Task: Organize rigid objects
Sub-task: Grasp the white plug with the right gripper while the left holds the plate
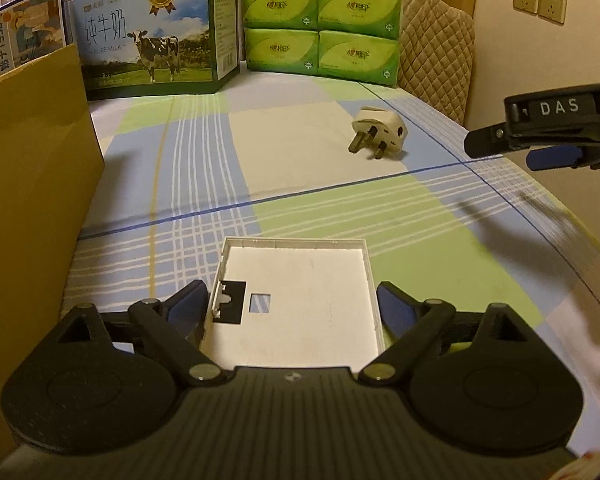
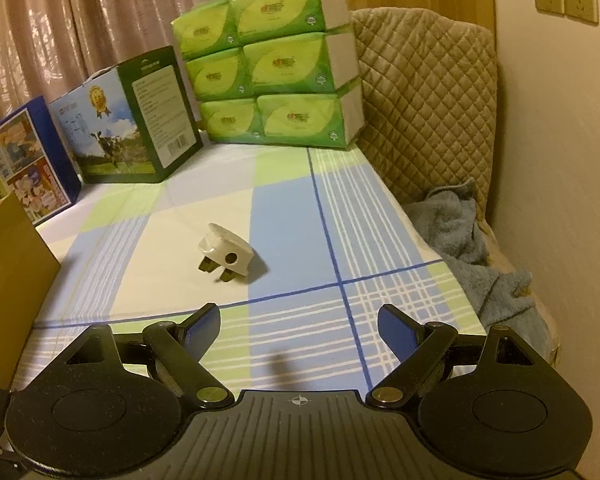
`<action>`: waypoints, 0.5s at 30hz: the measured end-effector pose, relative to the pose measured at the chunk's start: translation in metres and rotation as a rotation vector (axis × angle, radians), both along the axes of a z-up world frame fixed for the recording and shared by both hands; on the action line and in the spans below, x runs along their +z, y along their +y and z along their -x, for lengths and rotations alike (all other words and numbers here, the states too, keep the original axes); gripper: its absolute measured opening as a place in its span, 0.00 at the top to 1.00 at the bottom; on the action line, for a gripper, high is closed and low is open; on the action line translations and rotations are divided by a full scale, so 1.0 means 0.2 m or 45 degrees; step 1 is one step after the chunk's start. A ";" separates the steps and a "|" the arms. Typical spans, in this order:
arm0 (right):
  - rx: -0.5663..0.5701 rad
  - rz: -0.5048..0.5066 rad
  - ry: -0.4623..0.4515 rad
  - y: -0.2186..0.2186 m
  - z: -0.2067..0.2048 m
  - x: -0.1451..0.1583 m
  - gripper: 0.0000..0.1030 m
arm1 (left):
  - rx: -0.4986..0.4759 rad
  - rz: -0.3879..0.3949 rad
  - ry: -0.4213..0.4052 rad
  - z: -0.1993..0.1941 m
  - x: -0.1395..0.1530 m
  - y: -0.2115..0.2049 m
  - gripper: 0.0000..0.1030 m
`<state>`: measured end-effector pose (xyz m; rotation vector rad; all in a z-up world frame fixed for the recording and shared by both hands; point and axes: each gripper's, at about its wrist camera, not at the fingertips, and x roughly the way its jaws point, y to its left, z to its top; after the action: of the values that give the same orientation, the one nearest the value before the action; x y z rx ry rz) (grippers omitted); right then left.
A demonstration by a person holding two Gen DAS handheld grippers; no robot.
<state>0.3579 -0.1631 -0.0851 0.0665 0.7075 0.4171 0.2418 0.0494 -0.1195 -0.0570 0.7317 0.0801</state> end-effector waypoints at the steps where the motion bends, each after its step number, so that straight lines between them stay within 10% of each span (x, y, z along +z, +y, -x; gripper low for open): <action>1: 0.002 0.003 -0.003 0.00 0.00 0.00 0.19 | 0.005 0.000 -0.003 0.00 0.00 0.00 0.14; 15: 0.048 -0.008 -0.069 0.02 -0.04 0.00 0.19 | 0.036 -0.030 -0.076 -0.07 0.06 -0.02 0.18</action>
<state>0.3656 -0.1585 -0.0844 0.0472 0.6547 0.4559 0.2553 0.0456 -0.1071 -0.0468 0.6700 0.1137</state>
